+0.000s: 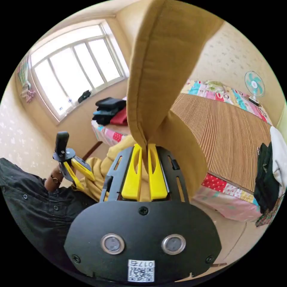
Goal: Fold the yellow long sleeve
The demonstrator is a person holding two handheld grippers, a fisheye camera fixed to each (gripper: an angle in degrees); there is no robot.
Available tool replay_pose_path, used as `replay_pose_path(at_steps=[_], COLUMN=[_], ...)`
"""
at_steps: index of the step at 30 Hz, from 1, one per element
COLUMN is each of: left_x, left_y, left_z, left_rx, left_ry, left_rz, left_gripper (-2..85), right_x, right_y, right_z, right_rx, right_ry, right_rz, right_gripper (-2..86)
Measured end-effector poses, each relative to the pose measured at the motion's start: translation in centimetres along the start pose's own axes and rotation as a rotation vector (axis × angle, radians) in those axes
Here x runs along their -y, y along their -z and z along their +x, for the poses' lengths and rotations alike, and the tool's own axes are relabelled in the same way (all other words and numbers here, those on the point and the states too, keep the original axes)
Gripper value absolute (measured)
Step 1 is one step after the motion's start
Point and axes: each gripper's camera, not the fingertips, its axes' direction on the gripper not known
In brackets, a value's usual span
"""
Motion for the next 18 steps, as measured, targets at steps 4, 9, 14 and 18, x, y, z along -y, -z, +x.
replay_pose_path(at_steps=[4, 9, 14, 18], left_x=[-1.9, -2.7, -2.6, -4.5], left_y=[4.4, 8.8, 11.7, 10.3], left_z=[-1.8, -5.5, -11.5, -19.5], left_rx=[0.065, 0.183, 0.266, 0.210], left_ry=[0.079, 0.265, 0.486, 0.935], left_rz=[0.092, 0.237, 0.455, 0.585], left_gripper=[10.8, 12.1, 12.5, 14.9], right_x=[-4.0, -4.4, -5.3, -6.1], right_y=[-4.3, -5.2, -4.0, -5.7], right_z=[-3.2, -4.1, -0.3, 5.8], right_rx=[-0.046, -0.047, 0.101, -0.041], right_ry=[0.011, -0.042, -0.213, -0.596], right_rz=[0.102, 0.106, 0.262, 0.270], right_gripper=[4.2, 5.9, 9.3, 12.2])
